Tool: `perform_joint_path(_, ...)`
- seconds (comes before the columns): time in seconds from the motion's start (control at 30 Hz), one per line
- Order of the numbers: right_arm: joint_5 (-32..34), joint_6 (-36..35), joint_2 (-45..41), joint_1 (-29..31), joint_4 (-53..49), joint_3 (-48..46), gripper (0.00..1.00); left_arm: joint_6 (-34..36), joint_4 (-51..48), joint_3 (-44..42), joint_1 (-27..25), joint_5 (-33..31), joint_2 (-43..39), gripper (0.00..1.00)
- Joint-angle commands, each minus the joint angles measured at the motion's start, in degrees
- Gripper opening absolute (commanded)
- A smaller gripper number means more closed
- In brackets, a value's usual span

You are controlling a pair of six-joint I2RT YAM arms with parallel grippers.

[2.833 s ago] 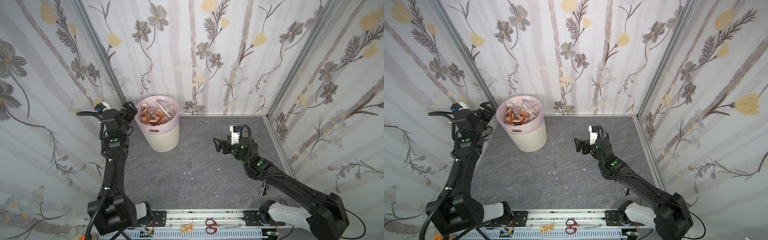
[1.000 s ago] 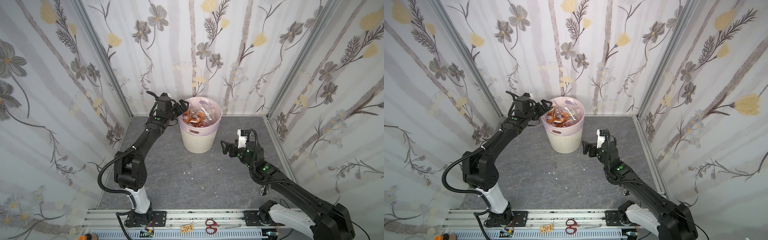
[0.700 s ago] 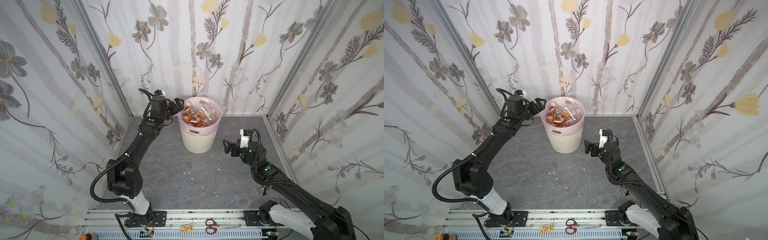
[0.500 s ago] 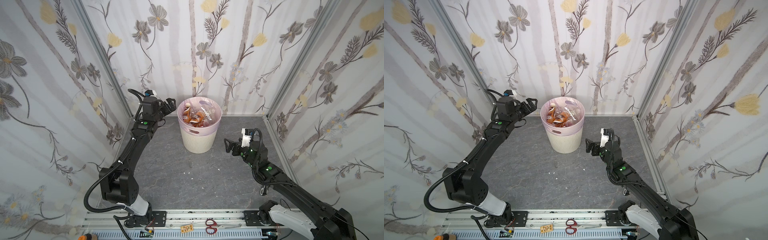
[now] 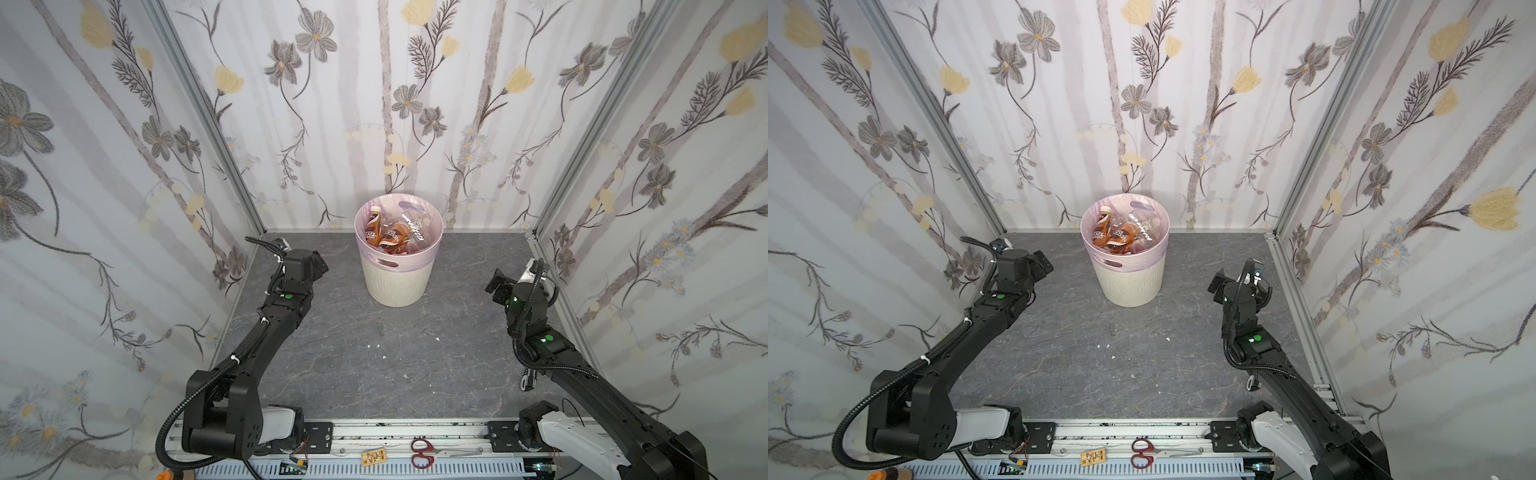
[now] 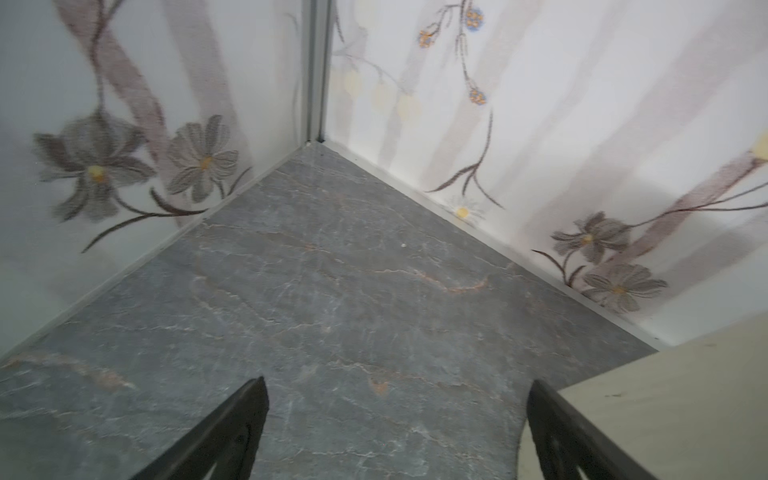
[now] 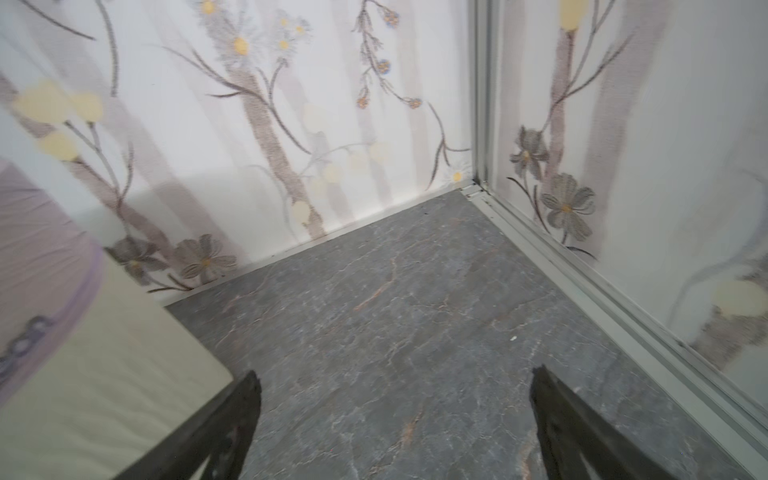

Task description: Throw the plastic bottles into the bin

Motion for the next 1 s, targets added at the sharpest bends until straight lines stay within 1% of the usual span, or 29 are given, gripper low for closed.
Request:
perform_joint_path(0.0,8.3,-2.5,0.8,-0.9,7.1,-3.2,1.0,2.8,12.2,-6.8,0.8,-10.5,-3.7,1.0)
perform_joint_path(0.07,10.2,-4.6,0.7,-0.9,11.7,-6.0,1.0,5.1,17.8,-12.2,0.9,-14.0,-5.8,1.0)
perform_joint_path(0.1,10.9,-5.6,0.7,-1.0,14.7,-7.8,1.0,6.6,21.3,-14.9,0.9,-14.8,-6.5,1.0)
perform_joint_path(0.2,12.0,-10.6,1.8,-1.2,27.6,-13.7,1.0,11.4,31.9,-22.1,1.3,-15.0,-5.7,1.0)
perform_joint_path(0.27,12.8,-14.9,3.6,-1.5,35.9,-16.0,1.0,13.4,37.8,-25.2,2.0,-13.0,-3.6,1.0)
perform_joint_path(0.33,13.0,-17.0,5.5,-1.9,36.8,-15.5,1.0,14.6,41.5,-26.8,2.2,-11.9,-1.0,1.0)
perform_joint_path(0.43,14.0,-21.7,9.5,-2.7,40.6,-15.6,1.0,15.8,47.8,-28.6,2.6,-7.6,2.2,1.0)
perform_joint_path(0.5,14.1,-23.4,12.7,-3.6,47.8,-17.9,1.0,17.5,50.4,-28.9,2.7,-6.9,4.3,1.0)
perform_joint_path(0.53,13.6,-23.5,13.8,-4.1,49.8,-18.8,1.0,18.0,51.4,-29.1,2.9,-6.2,5.3,1.0)
perform_joint_path(0.6,11.2,-24.6,15.1,-4.9,54.4,-20.9,1.0,18.6,52.7,-28.8,3.0,-4.4,8.4,1.0)
perform_joint_path(0.63,10.3,-25.9,15.4,-5.1,57.3,-21.8,1.0,19.4,55.3,-29.1,3.0,-3.4,10.4,1.0)
perform_joint_path(0.7,7.2,-26.9,15.7,-5.7,60.7,-22.9,1.0,20.6,55.3,-28.8,2.4,-3.0,10.4,1.0)
perform_joint_path(0.77,5.9,-26.3,16.5,-6.4,64.2,-23.7,1.0,20.2,55.7,-29.3,2.4,-4.0,10.1,1.0)
perform_joint_path(0.83,2.5,-25.0,18.1,-7.5,68.6,-25.5,1.0,20.5,56.4,-30.0,2.4,-2.9,9.8,1.0)
perform_joint_path(0.9,1.0,-26.3,20.5,-7.9,74.7,-26.8,1.0,21.2,56.9,-30.3,2.2,-1.5,9.7,1.0)
perform_joint_path(0.97,-0.1,-26.1,19.7,-7.8,73.0,-26.8,1.0,24.1,56.6,-30.2,1.2,-2.7,9.7,1.0)
